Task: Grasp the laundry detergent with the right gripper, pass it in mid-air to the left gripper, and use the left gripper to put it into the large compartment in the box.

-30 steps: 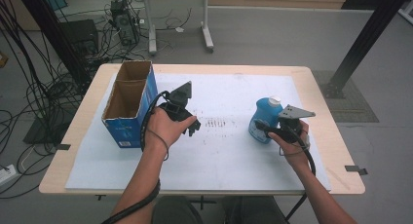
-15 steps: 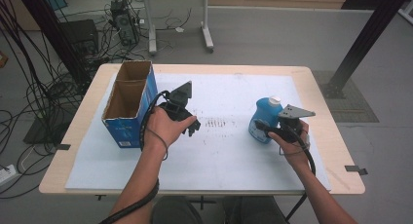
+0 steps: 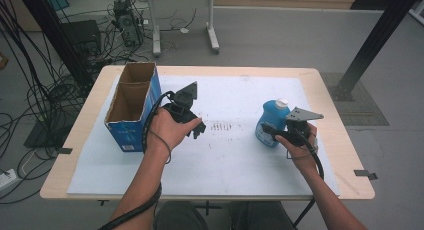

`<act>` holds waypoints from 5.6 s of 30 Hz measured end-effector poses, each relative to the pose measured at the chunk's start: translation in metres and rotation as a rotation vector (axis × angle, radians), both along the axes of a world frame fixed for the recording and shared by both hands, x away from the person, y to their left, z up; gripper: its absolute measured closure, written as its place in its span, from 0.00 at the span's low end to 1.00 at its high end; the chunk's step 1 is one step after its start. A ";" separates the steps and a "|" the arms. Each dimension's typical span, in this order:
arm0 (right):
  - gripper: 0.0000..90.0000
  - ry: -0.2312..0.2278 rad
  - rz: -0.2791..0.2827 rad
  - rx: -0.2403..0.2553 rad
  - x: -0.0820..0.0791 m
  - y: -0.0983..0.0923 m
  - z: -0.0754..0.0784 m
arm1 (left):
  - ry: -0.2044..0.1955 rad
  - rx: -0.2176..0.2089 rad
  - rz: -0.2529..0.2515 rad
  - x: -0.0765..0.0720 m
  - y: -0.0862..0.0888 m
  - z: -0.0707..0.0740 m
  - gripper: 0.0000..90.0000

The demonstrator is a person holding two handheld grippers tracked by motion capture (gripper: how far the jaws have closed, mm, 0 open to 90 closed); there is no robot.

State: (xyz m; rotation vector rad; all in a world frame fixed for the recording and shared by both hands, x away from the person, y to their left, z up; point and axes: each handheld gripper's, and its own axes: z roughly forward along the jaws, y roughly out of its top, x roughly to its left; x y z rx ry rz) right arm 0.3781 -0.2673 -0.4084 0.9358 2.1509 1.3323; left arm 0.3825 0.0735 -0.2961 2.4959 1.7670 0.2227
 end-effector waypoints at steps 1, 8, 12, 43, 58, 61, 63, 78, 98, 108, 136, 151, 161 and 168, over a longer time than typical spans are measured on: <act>0.49 0.003 -0.003 -0.001 0.000 0.001 0.001 | -0.001 -0.001 -0.002 0.000 0.000 0.001 0.07; 0.49 0.012 0.008 0.002 0.000 0.004 0.004 | -0.006 0.005 -0.032 -0.002 0.002 0.008 0.07; 0.49 0.017 0.019 0.005 0.002 0.007 0.010 | -0.011 0.006 -0.055 -0.004 0.005 0.016 0.07; 0.49 0.073 0.302 0.015 0.031 0.079 0.069 | -0.035 0.046 -0.373 -0.025 0.029 0.110 0.06; 0.49 0.088 0.538 -0.005 0.035 0.128 0.090 | -0.041 0.099 -0.569 -0.014 0.022 0.145 0.06; 0.49 0.084 0.589 0.004 0.035 0.139 0.091 | -0.046 0.094 -0.629 -0.013 0.019 0.153 0.06; 0.49 0.082 0.614 0.001 0.035 0.143 0.092 | -0.043 0.098 -0.663 -0.013 0.016 0.156 0.07; 0.49 0.063 0.771 -0.032 0.029 0.176 0.099 | -0.007 0.063 -0.818 -0.008 -0.004 0.166 0.07; 0.49 0.016 0.863 -0.030 0.022 0.191 0.108 | 0.079 0.058 -0.939 -0.004 -0.028 0.160 0.07; 0.49 -0.005 0.876 -0.027 0.018 0.191 0.114 | 0.106 0.043 -0.974 -0.005 -0.039 0.150 0.07; 0.49 -0.026 0.877 0.011 0.010 0.183 0.124 | 0.118 0.039 -1.012 -0.004 -0.052 0.140 0.07; 0.49 -0.061 0.872 -0.001 0.012 0.184 0.126 | 0.122 0.045 -1.013 -0.006 -0.051 0.139 0.07; 0.49 -0.052 0.869 0.001 0.012 0.182 0.126 | 0.119 0.042 -1.019 -0.004 -0.052 0.140 0.07; 0.49 -0.045 0.870 0.002 0.011 0.181 0.127 | 0.111 0.044 -1.023 -0.005 -0.054 0.142 0.07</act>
